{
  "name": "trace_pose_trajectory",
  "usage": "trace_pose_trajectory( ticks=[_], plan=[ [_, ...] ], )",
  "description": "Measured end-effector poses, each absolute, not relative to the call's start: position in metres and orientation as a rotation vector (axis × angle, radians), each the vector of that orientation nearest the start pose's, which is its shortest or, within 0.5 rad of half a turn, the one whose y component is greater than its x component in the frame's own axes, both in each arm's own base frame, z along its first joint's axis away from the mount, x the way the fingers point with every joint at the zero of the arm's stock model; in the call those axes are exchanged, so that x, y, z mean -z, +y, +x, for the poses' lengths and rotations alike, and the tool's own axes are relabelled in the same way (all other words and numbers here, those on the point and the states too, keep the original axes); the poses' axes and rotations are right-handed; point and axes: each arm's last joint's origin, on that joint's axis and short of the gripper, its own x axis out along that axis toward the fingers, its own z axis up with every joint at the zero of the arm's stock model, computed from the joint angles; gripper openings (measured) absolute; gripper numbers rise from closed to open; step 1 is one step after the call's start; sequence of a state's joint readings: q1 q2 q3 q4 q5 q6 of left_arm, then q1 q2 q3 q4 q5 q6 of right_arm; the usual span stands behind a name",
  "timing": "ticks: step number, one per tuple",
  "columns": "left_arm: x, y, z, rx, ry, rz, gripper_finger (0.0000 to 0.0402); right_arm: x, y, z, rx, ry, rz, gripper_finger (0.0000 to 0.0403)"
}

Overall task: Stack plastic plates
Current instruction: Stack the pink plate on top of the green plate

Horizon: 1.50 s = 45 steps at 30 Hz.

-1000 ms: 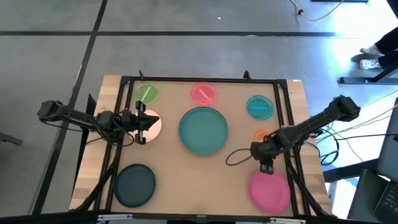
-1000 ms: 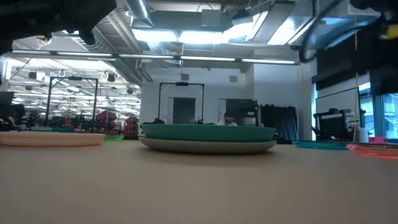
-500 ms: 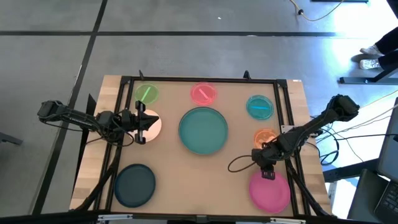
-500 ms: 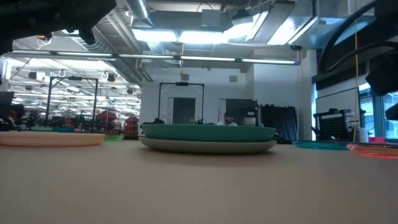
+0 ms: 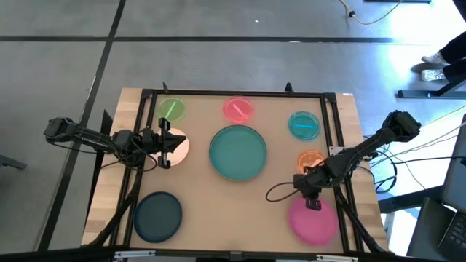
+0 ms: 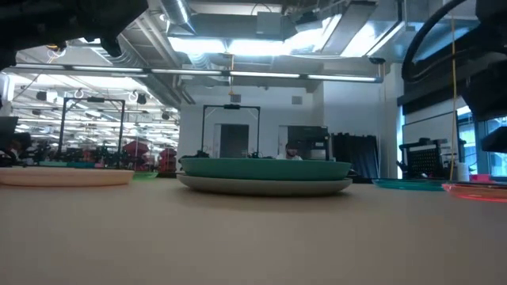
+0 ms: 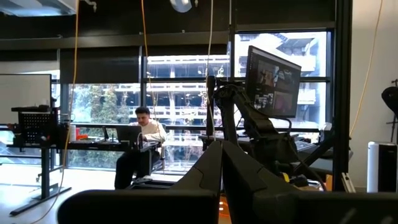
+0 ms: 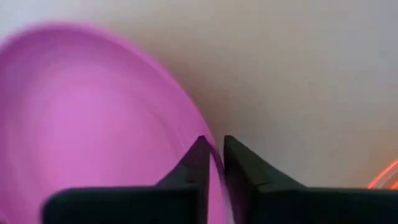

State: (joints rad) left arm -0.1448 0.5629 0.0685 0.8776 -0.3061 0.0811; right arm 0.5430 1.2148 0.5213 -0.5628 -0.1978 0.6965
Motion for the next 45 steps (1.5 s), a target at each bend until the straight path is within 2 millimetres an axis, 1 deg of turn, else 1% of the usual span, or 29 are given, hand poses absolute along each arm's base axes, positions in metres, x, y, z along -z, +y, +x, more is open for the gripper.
trace_pose_trajectory(
  ticks=[2, 3, 6, 9, 11, 15, 20, 25, 29, 33, 37, 40, 42, 45],
  plan=[
    [-0.217, -0.01, 0.129, -0.174, -0.367, -0.006, 0.0005, -0.149, 0.099, 0.156, -0.158, 1.388, 0.333, 0.0007],
    [-0.217, -0.01, 0.129, -0.174, -0.367, -0.006, 0.0005, -0.149, 0.097, 0.158, -0.148, 1.378, 0.34, 0.0009],
    [-0.217, -0.01, 0.129, -0.175, -0.367, -0.006, 0.0005, -0.15, 0.09, 0.165, -0.094, 1.343, 0.405, 0.0019],
    [-0.217, -0.01, 0.129, -0.175, -0.367, -0.006, 0.0005, -0.152, 0.082, 0.175, -0.078, 1.287, 0.46, 0.0008],
    [-0.217, -0.01, 0.129, -0.175, -0.367, -0.006, 0.0005, -0.154, 0.078, 0.181, -0.079, 1.235, 0.488, 0.0003],
    [-0.217, -0.01, 0.129, -0.176, -0.367, -0.006, 0.0005, -0.159, 0.069, 0.194, -0.101, 1.127, 0.51, 0.0008],
    [-0.217, -0.01, 0.129, -0.175, -0.366, -0.006, 0.0005, -0.166, 0.053, 0.209, -0.084, 0.971, 0.524, 0.0003],
    [-0.217, -0.01, 0.129, -0.175, -0.366, -0.006, 0.0005, -0.182, 0.032, 0.225, 0.016, 0.821, 0.489, 0.0004],
    [-0.217, -0.01, 0.129, -0.175, -0.366, -0.005, 0.0005, -0.2, 0.017, 0.238, 0.095, 0.681, 0.453, 0.0003],
    [-0.217, -0.01, 0.129, -0.175, -0.366, -0.006, 0.0005, -0.211, -0.001, 0.246, 0.179, 0.555, 0.456, 0.0004],
    [-0.217, -0.01, 0.129, -0.172, -0.366, -0.005, 0.0005, -0.22, -0.02, 0.25, 0.221, 0.438, 0.432, 0.0002],
    [-0.217, -0.011, 0.129, -0.129, -0.368, 0.003, 0.0005, -0.221, -0.034, 0.253, 0.262, 0.391, 0.421, 0.0001],
    [-0.217, -0.012, 0.13, -0.09, -0.372, 0.011, 0.0005, -0.218, -0.043, 0.256, 0.289, 0.378, 0.427, 0.0002],
    [-0.217, -0.013, 0.13, -0.062, -0.373, 0.017, 0.0005, -0.208, -0.051, 0.261, 0.295, 0.406, 0.446, 0.0002]
  ],
)
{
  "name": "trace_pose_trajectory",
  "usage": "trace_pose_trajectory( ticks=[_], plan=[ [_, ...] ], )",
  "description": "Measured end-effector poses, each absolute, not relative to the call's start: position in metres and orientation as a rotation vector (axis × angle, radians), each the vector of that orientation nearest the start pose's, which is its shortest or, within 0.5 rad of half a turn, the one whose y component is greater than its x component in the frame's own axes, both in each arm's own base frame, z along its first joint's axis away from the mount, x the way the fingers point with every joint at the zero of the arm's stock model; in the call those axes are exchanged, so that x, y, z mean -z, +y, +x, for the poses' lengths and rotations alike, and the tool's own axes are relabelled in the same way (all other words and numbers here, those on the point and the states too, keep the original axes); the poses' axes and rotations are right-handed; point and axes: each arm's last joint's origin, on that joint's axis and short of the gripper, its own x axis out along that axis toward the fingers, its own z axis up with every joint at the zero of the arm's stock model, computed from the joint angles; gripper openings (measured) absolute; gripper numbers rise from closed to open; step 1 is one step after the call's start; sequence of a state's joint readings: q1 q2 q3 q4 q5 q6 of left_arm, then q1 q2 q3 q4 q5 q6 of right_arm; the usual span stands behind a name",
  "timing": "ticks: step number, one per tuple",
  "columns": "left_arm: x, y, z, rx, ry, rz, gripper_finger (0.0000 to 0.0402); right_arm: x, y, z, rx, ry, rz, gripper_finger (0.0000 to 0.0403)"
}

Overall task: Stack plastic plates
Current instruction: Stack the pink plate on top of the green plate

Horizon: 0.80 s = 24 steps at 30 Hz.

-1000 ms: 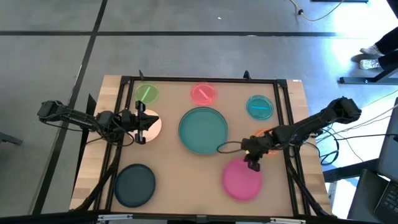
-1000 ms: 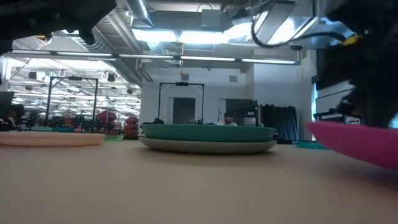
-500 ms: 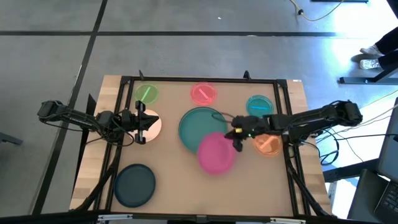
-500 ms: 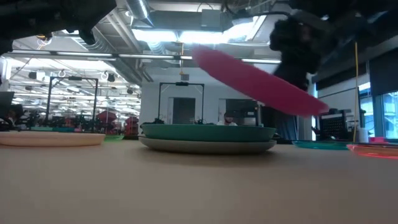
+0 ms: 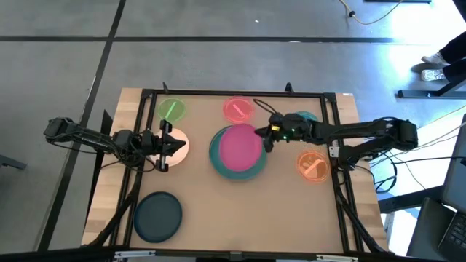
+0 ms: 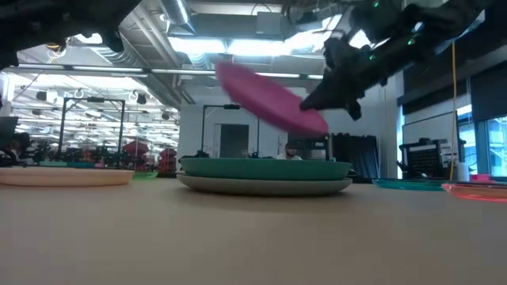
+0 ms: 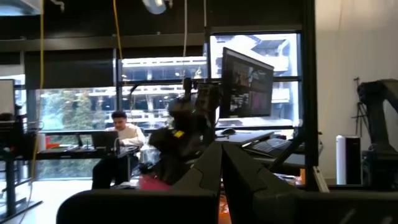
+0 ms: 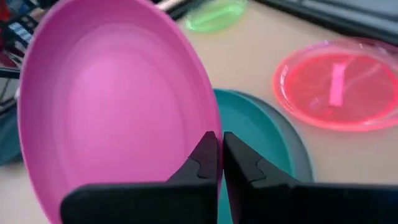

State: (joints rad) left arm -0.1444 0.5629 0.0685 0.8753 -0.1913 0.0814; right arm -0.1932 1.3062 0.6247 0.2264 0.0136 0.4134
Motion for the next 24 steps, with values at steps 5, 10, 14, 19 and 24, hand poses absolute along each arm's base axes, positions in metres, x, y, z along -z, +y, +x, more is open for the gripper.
trace_pose_trajectory(
  ticks=[5, 10, 14, 19, 24],
  plan=[
    [-0.217, -0.013, 0.13, -0.066, -0.373, 0.016, 0.0005, -0.186, -0.057, 0.269, 0.299, 0.484, 0.462, 0.0002],
    [-0.217, -0.013, 0.13, -0.066, -0.373, 0.016, 0.0005, -0.172, -0.059, 0.276, 0.309, 0.51, 0.463, 0.0002],
    [-0.217, -0.013, 0.13, -0.067, -0.373, 0.016, 0.0005, -0.164, -0.06, 0.279, 0.313, 0.527, 0.462, 0.0003],
    [-0.217, -0.013, 0.13, -0.068, -0.373, 0.016, 0.0005, -0.158, -0.06, 0.282, 0.313, 0.536, 0.463, 0.0003],
    [-0.216, -0.013, 0.13, -0.07, -0.37, 0.023, 0.0005, -0.158, -0.061, 0.283, 0.336, 0.517, 0.453, 0.0003]
  ],
)
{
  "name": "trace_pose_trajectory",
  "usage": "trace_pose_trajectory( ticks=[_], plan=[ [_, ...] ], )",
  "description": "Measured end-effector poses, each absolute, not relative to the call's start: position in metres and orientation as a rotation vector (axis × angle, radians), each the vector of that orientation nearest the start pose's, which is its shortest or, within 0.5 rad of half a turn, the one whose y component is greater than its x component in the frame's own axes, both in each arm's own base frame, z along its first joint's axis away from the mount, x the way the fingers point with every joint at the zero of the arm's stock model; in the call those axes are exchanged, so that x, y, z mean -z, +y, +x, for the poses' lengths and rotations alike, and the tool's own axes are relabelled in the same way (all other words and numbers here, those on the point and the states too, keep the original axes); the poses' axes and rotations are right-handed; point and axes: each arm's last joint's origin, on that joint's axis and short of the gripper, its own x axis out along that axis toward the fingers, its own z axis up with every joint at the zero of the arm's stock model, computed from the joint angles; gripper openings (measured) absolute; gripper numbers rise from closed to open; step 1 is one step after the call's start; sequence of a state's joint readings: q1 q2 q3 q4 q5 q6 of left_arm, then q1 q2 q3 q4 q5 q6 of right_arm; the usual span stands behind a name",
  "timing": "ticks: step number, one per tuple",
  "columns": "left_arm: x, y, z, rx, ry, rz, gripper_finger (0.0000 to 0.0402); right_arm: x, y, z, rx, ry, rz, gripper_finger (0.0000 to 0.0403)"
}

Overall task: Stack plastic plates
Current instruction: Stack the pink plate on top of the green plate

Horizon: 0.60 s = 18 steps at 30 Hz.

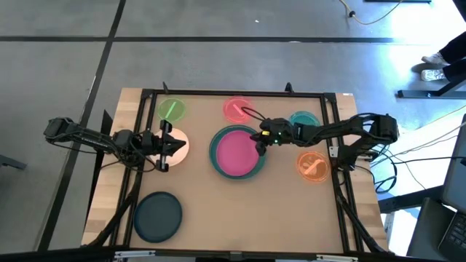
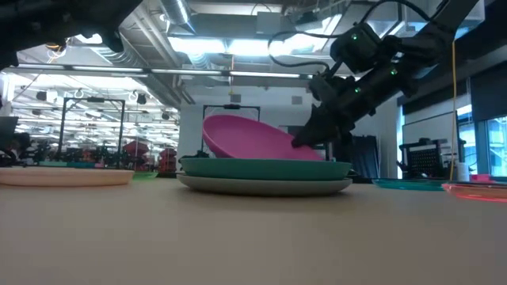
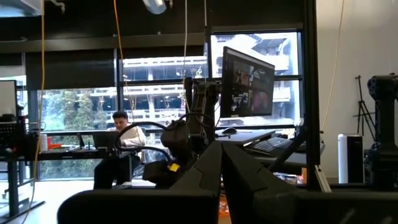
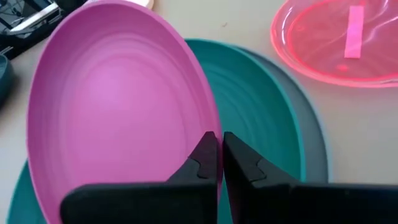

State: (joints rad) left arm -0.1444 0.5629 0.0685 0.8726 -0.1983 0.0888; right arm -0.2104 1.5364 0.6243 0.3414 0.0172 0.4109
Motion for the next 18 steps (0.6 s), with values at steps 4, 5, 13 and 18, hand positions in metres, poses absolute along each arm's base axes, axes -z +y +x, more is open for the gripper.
trace_pose_trajectory(
  ticks=[4, 5, 13, 18],
  plan=[
    [-0.216, -0.013, 0.13, -0.073, -0.37, 0.023, 0.0005, -0.159, -0.061, 0.283, 0.336, 0.511, 0.452, 0.0003],
    [-0.216, -0.013, 0.13, -0.077, -0.369, 0.022, 0.0005, -0.159, -0.061, 0.283, 0.336, 0.511, 0.452, 0.0003],
    [-0.213, -0.013, 0.131, -0.097, -0.329, 0.044, 0.0005, -0.14, -0.062, 0.287, 0.347, 0.568, 0.455, 0.0003],
    [-0.212, -0.012, 0.132, -0.124, -0.318, 0.041, 0.0005, -0.138, -0.063, 0.291, 0.357, 0.538, 0.448, 0.0003]
  ],
)
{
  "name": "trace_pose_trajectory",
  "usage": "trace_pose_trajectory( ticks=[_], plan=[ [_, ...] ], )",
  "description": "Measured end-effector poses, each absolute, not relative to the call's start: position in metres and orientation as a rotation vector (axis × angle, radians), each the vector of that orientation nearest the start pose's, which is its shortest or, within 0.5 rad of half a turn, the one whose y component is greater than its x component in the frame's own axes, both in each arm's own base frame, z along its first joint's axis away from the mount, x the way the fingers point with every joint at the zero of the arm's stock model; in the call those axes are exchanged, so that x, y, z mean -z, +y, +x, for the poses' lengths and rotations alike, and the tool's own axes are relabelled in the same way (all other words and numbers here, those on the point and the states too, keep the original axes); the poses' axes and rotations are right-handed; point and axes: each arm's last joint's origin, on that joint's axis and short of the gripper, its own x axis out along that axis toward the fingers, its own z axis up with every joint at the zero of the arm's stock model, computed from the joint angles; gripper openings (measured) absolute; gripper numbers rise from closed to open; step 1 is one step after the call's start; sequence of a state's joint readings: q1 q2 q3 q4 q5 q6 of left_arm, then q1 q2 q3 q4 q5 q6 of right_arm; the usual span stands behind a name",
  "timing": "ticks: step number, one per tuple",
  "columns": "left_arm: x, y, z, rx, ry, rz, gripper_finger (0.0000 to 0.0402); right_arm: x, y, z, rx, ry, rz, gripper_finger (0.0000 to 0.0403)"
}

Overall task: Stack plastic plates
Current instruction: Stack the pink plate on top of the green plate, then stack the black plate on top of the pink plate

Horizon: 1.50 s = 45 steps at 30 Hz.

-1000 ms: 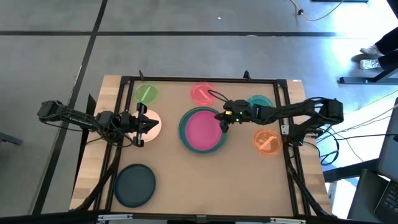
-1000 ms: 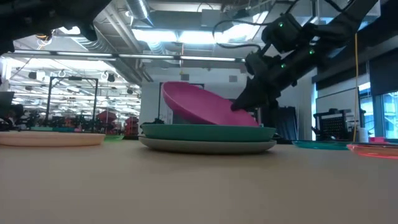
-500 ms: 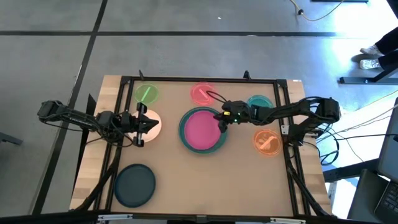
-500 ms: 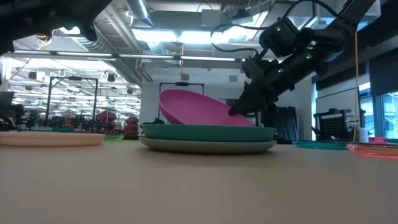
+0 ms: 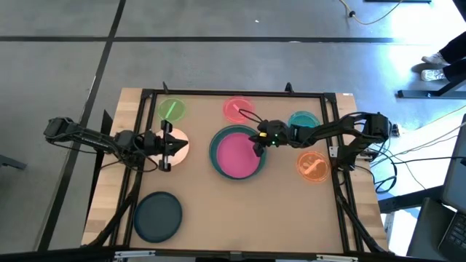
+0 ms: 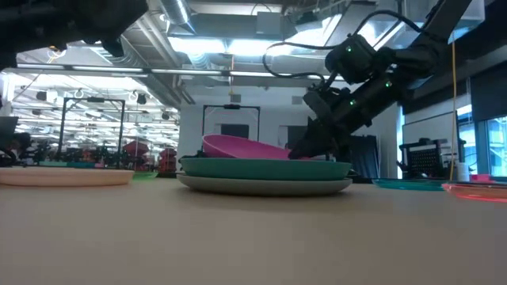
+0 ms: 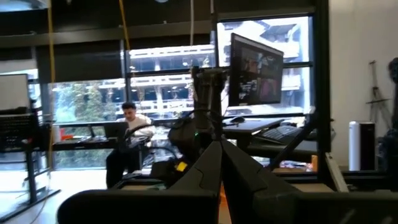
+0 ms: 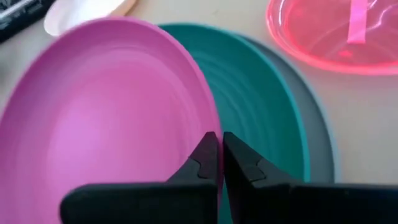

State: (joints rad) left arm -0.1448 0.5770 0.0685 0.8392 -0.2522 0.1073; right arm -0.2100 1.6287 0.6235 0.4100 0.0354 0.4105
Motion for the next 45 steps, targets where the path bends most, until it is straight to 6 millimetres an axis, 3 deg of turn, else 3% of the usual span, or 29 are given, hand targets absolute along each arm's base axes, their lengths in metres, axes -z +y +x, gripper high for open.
trace_pose_trajectory(
  ticks=[5, 13, 20, 26, 34, 40, 45],
  plan=[
    [-0.212, -0.011, 0.132, -0.144, -0.316, 0.021, 0.0034, -0.138, -0.064, 0.29, 0.382, 0.533, 0.439, 0.0013],
    [-0.202, -0.011, 0.138, -0.184, -0.221, 0.026, 0.0112, -0.137, -0.064, 0.291, 0.392, 0.532, 0.418, 0.0115],
    [-0.217, -0.016, 0.162, -0.126, -0.049, 0.069, 0.0116, -0.173, -0.057, 0.285, 0.153, 0.449, 0.261, 0.0155],
    [-0.234, -0.024, 0.189, -0.102, 0.273, 0.08, 0.0115, -0.2, -0.02, 0.274, -0.075, 0.359, 0.106, 0.0156],
    [-0.262, -0.057, 0.195, -0.034, 0.68, -0.037, 0.0115, -0.188, 0.043, 0.26, -0.308, 0.401, 0.03, 0.0156],
    [-0.264, -0.09, 0.189, 0.019, 0.904, -0.122, 0.0115, -0.175, 0.068, 0.256, -0.234, 0.449, 0.015, 0.0156],
    [-0.249, -0.12, 0.183, 0.078, 1.026, -0.186, 0.0115, -0.173, 0.069, 0.256, -0.14, 0.446, -0.013, 0.0156]
  ],
)
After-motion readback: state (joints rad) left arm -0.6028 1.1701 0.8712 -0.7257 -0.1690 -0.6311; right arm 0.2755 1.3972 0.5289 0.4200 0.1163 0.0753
